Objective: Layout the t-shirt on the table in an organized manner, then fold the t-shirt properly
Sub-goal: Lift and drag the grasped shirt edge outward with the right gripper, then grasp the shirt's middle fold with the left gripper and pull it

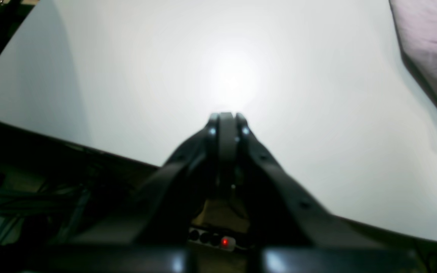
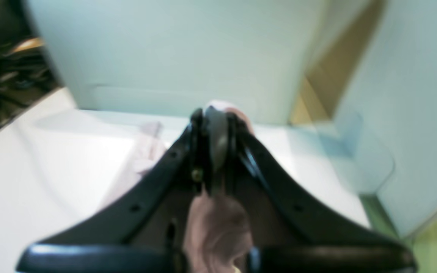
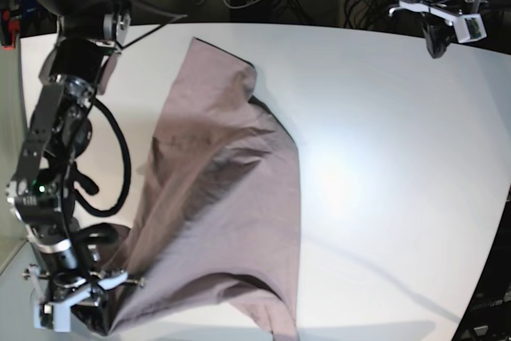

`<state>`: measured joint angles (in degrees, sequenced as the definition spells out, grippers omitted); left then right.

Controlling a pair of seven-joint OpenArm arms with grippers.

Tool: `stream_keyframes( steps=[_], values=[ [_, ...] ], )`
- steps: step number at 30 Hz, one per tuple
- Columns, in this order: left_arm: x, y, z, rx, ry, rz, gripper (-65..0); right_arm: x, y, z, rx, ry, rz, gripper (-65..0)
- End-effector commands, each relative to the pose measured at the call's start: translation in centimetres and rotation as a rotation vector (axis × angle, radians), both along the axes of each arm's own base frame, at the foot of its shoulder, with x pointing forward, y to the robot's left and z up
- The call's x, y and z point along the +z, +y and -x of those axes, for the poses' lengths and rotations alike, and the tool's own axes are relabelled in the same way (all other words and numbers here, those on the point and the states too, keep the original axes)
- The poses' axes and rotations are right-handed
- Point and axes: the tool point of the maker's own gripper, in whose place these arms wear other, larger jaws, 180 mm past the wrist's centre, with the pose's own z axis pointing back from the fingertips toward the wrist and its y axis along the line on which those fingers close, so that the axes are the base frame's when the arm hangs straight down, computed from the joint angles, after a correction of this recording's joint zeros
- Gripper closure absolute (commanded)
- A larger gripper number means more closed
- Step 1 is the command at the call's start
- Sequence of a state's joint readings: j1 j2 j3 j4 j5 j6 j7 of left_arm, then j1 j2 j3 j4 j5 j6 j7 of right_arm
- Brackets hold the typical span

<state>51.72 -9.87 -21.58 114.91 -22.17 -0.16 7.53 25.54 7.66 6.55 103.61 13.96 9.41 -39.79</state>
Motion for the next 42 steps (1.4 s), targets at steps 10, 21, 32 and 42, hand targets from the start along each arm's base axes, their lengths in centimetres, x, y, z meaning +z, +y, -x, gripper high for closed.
stream_keyframes(
  steps=[10, 21, 32, 42],
  values=[
    [1.2, -0.5, -0.9, 0.05, -0.079, 0.149, -20.9, -14.7, -8.3, -3.6, -0.158, 0.418, -0.159, -18.5],
    [1.1, -7.1, -5.1, -0.099, -0.122, 0.3, -34.3, -12.0, -12.3, 4.2, -0.278, 0.288, -0.085, -19.9],
    [-0.9, -18.5, -11.9, -0.322, 0.054, 0.523, -34.3, -14.2, -9.4, 10.1, -0.235, 0.352, -0.067, -19.9],
    [-6.6, -22.3, -13.3, -0.35, 0.192, 0.499, -34.3, -15.9, -9.2, 12.4, -0.236, 0.406, -0.044, -19.9]
  ],
)
